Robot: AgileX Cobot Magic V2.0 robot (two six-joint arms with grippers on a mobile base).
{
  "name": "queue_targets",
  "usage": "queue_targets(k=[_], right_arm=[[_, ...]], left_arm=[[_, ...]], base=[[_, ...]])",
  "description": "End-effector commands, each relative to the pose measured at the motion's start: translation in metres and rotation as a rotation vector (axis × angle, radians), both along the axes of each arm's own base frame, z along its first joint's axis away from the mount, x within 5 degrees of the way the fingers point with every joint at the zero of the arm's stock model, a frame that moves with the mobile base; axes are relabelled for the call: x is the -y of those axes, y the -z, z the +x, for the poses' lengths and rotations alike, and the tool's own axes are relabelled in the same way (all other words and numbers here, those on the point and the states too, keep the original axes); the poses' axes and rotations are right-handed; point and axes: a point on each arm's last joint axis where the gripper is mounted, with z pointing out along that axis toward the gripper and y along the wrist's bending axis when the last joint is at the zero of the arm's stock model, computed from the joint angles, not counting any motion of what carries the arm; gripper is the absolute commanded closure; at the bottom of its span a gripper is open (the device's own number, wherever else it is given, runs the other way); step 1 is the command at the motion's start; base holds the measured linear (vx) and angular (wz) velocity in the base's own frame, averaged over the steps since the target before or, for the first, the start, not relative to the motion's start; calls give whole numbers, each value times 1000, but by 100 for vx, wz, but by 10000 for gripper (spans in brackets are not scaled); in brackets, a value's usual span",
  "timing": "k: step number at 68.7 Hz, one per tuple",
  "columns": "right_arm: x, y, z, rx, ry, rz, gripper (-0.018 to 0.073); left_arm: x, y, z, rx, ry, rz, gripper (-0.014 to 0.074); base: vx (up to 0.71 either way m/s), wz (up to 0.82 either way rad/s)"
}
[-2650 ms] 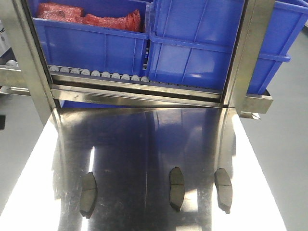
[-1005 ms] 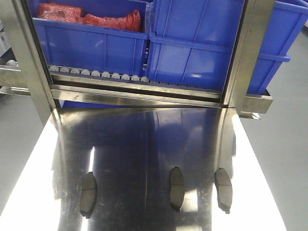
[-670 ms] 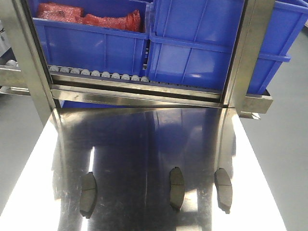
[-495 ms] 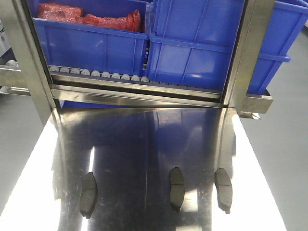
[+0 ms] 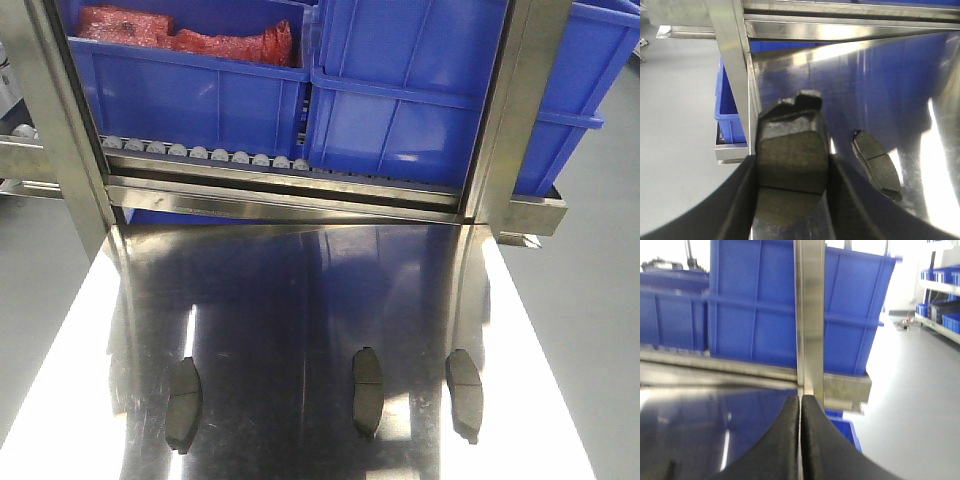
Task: Move and align brake pads A on conveyor
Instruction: 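Lift the grasped brake pad off the table with the left gripper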
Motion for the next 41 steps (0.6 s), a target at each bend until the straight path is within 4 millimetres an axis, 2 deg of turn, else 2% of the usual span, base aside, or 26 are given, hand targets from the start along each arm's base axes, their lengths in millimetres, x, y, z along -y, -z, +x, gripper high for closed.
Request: queue_targets(k=[1,10,26,41], right_arm=[[1,-36,3,95,8,7,571],[1,-62,9,101,8,7,571],[0,-85,35,31,8,14,571],[-2,-93,75,-241,-8,35,568]], left_arm=[[1,-17,4,116,6,-21,602],[1,-17,4,116,6,-21,602],[1,-17,4,116,6,-21,602],[1,-17,4,116,6,-21,602]], base=[[0,0],[0,0],[0,0],[0,0]])
